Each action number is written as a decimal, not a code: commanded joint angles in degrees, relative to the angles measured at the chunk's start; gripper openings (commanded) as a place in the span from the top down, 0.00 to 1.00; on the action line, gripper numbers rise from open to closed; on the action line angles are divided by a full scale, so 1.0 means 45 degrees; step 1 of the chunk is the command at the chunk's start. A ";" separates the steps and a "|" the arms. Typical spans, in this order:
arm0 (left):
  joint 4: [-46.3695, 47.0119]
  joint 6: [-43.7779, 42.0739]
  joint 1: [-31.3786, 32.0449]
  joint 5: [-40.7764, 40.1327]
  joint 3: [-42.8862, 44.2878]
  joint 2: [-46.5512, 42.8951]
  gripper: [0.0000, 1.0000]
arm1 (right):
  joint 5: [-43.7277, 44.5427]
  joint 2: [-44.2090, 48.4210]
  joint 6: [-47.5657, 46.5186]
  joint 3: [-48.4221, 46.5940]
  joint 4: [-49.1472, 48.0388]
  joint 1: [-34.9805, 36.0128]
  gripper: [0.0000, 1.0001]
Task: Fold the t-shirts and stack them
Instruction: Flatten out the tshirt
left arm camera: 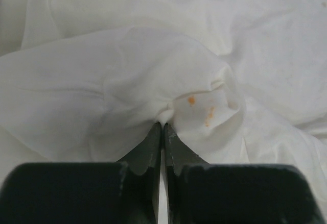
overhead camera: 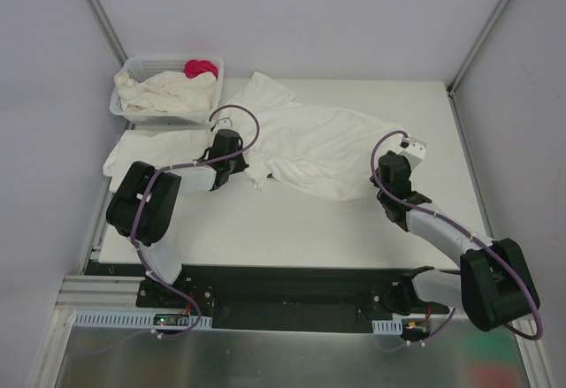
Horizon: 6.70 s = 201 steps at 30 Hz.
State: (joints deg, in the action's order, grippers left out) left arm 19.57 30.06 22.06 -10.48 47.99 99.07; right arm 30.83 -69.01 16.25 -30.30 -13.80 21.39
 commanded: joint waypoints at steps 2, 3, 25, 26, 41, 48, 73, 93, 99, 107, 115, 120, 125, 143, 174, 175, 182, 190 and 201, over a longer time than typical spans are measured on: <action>0.0397 0.0214 -0.0001 0.0473 0.0567 0.0212 1.00 | 0.0220 0.0024 -0.0057 -0.0258 -0.0136 0.0032 0.69; 0.0358 0.0233 -0.0001 0.0474 0.0586 0.0134 1.00 | 0.0219 -0.0015 -0.0057 -0.0238 -0.0136 0.0032 0.69; -0.0756 -0.0802 0.0448 -0.1577 0.0919 -0.3479 1.00 | 0.0669 -0.1598 0.0392 -0.0552 0.0567 -0.0554 0.53; -0.0775 -0.0802 0.0468 -0.1635 0.0899 -0.3480 1.00 | 0.0688 -0.1443 0.0451 -0.0473 0.0587 -0.0592 0.53; -0.0756 -0.0978 0.0468 -0.1734 0.1133 -0.3362 1.00 | 0.0394 -0.0075 0.1409 0.0640 0.1270 -0.0534 0.58; -0.0756 -0.0997 0.0507 -0.1636 0.1192 -0.3304 1.00 | 0.0785 0.1702 0.1135 0.1206 0.1544 -0.0534 0.59; -0.0775 -0.1271 0.0644 -0.1890 0.1231 -0.3558 1.00 | 0.0180 0.0904 0.1975 0.0311 0.2638 -0.0456 0.63; -0.0756 -0.1818 0.0644 -0.2281 0.1250 -0.3812 1.00 | 0.0669 -0.0991 0.1409 -0.0667 0.2501 -0.0768 0.64; -0.0756 -0.1779 0.0643 -0.2183 0.1192 -0.3909 1.00 | 0.0475 -0.2005 0.1408 -0.1662 0.2520 -0.1022 0.64; -0.0756 -0.1837 0.0644 -0.2339 0.0919 -0.4417 1.00 | -0.0034 -0.3549 0.1701 -0.2952 0.2599 -0.1120 0.65; -0.0756 -0.1896 0.0644 -0.2515 0.0762 -0.4807 1.00 | -0.0171 -0.4858 0.1682 -0.4240 0.2424 -0.1178 0.64; -0.0717 -0.1896 0.0644 -0.2515 0.0684 -0.4944 1.00 | -0.0173 -0.3632 0.1488 -0.4633 0.3434 -0.1374 0.64; -0.0502 -0.1760 0.0644 -0.2262 0.0586 -0.5042 1.00 | -0.0268 -0.1074 0.1213 -0.4030 0.4959 -0.1354 0.63; -0.0463 -0.1817 0.0663 -0.2319 0.0508 -0.5198 1.00 | -0.1344 -0.0248 0.1896 -0.1899 0.5940 -0.1296 0.65; -0.0600 -0.2150 0.0663 -0.2691 0.0606 -0.5120 1.00 | -0.1148 -0.3531 0.1701 -0.3188 0.4220 -0.1667 0.65; -0.0600 -0.2150 0.0663 -0.2691 0.0625 -0.5140 1.00 | -0.1167 -0.3531 0.1721 -0.3188 0.4200 -0.1667 0.66; -0.0600 -0.2169 0.0663 -0.2710 0.0625 -0.5218 1.00 | -0.1226 -0.3492 0.1760 -0.2914 0.3986 -0.1686 0.66; -0.0600 -0.2111 0.0663 -0.2710 0.0606 -0.5140 1.00 | -0.1206 -0.3667 0.1838 -0.2875 0.3888 -0.1686 0.70; -0.0580 -0.2169 0.0663 -0.2885 0.0528 -0.5101 1.00 | -0.1206 -0.3843 0.1838 -0.2914 0.3790 -0.1686 0.85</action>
State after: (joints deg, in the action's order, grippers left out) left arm 15.22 21.39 24.45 -21.65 50.63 77.54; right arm 24.69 -86.02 23.99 -43.38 4.73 14.11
